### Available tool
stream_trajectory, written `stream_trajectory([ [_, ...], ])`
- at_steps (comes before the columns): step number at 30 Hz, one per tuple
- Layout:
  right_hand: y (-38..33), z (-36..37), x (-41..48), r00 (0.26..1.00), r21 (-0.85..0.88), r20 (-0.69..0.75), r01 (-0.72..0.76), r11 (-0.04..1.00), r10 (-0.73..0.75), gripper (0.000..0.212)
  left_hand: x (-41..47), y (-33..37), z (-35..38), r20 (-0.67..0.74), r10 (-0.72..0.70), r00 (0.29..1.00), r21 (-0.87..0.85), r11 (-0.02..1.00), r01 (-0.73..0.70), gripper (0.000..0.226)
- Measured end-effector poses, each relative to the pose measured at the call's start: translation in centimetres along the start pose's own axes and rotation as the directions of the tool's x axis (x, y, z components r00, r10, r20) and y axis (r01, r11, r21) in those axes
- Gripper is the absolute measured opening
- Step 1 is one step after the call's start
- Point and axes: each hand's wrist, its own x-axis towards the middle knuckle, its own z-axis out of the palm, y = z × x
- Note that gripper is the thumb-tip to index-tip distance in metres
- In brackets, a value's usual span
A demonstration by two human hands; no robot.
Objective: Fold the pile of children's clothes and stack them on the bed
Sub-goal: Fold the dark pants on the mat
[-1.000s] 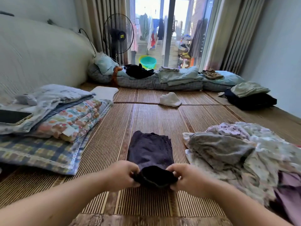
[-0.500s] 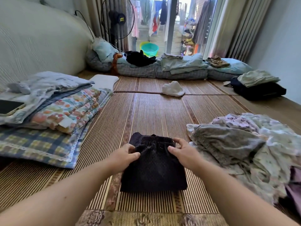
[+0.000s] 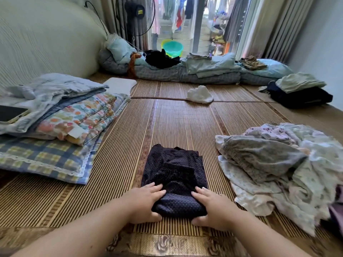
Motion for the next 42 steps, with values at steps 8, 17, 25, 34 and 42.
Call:
stream_trajectory([
  [8, -2.2, -2.7, 3.2, 0.932, 0.553, -0.237, -0.104, 0.827, 0.276, 0.072, -0.3, 1.0, 0.5, -0.006, -0.039, 0.999, -0.051, 0.998, 0.038, 0.075],
  [17, -2.3, -4.2, 7.9, 0.925, 0.726, -0.063, -0.214, 0.654, 0.374, 0.034, -0.4, 0.8, 0.2, -0.031, -0.020, 0.999, -0.097, 0.995, 0.017, 0.079],
  [25, -1.1, -5.2, 6.5, 0.975, 0.857, -0.088, -0.030, 0.515, 0.204, 0.027, -0.1, -0.2, -0.6, -0.157, 0.115, 0.981, -0.107, 0.985, -0.133, 0.096],
  [34, -1.9, -6.6, 1.5, 0.974, 0.963, -0.217, 0.203, 0.176, 0.066, 0.036, 0.4, 1.1, -4.3, -0.148, -0.289, 0.946, -0.955, 0.292, -0.060, 0.111],
  [42, -2.0, -4.6, -4.7, 1.000, 0.997, -0.002, 0.003, 0.073, -0.018, 0.027, -3.3, 1.9, -4.2, 0.116, 0.014, 0.993, -0.965, 0.238, 0.109, 0.042],
])
